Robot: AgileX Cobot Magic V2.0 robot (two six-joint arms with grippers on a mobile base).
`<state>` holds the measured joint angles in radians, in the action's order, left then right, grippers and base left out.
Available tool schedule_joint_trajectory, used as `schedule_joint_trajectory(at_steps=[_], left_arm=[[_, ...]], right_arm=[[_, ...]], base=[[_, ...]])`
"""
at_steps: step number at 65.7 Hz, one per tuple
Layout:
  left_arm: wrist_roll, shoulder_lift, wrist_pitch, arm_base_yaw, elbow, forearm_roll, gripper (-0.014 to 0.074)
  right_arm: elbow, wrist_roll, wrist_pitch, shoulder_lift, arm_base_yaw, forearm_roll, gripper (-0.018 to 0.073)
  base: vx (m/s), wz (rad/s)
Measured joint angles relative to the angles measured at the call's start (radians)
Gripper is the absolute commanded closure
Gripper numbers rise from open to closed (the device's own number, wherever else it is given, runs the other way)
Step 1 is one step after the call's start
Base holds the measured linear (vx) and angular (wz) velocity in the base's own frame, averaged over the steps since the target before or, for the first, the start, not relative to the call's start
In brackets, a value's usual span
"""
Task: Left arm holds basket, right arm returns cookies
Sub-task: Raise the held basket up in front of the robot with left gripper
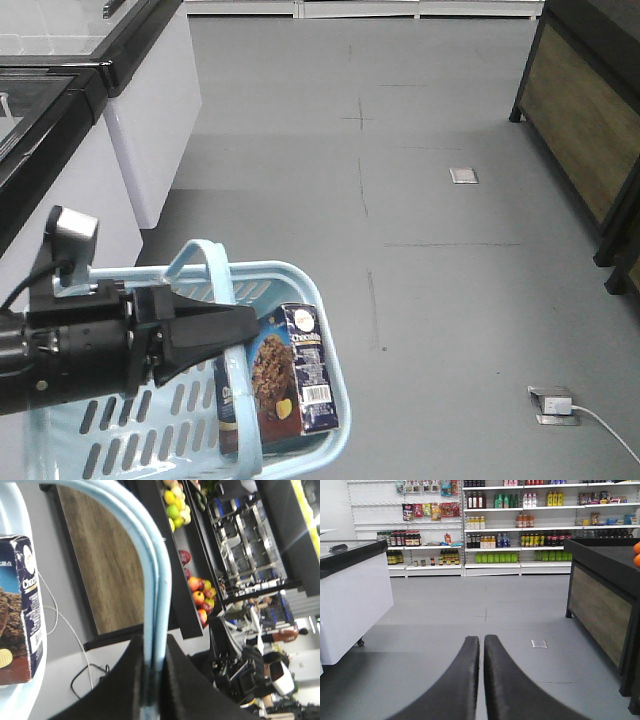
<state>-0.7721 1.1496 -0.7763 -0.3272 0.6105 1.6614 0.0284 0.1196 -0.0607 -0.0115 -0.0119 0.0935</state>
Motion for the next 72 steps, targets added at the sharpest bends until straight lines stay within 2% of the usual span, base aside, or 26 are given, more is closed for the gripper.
schedule_joint_trajectory(at_steps=[13, 25, 49, 72], left_arm=[[-0.025, 0.078, 0.06, -0.149, 0.0, 0.012, 0.06], [-0.048, 0.183, 0.092, -0.23, 0.0, 0.016, 0.06], [-0.072, 0.241, 0.107, -0.238, 0.0, 0.021, 0.06], [-0.073, 0.241, 0.052, -0.24, 0.024, 0.02, 0.06]], right_arm=[[0.0, 0.0, 0.0, 0.0, 0.0, 0.0, 0.057], [0.0, 0.0, 0.0, 0.0, 0.0, 0.0, 0.057], [0.0, 0.0, 0.0, 0.0, 0.0, 0.0, 0.057], [0.0, 0.0, 0.0, 0.0, 0.0, 0.0, 0.057]], base=[[0.0, 0.0], [0.0, 0.0], [0.0, 0.0], [0.0, 0.0]])
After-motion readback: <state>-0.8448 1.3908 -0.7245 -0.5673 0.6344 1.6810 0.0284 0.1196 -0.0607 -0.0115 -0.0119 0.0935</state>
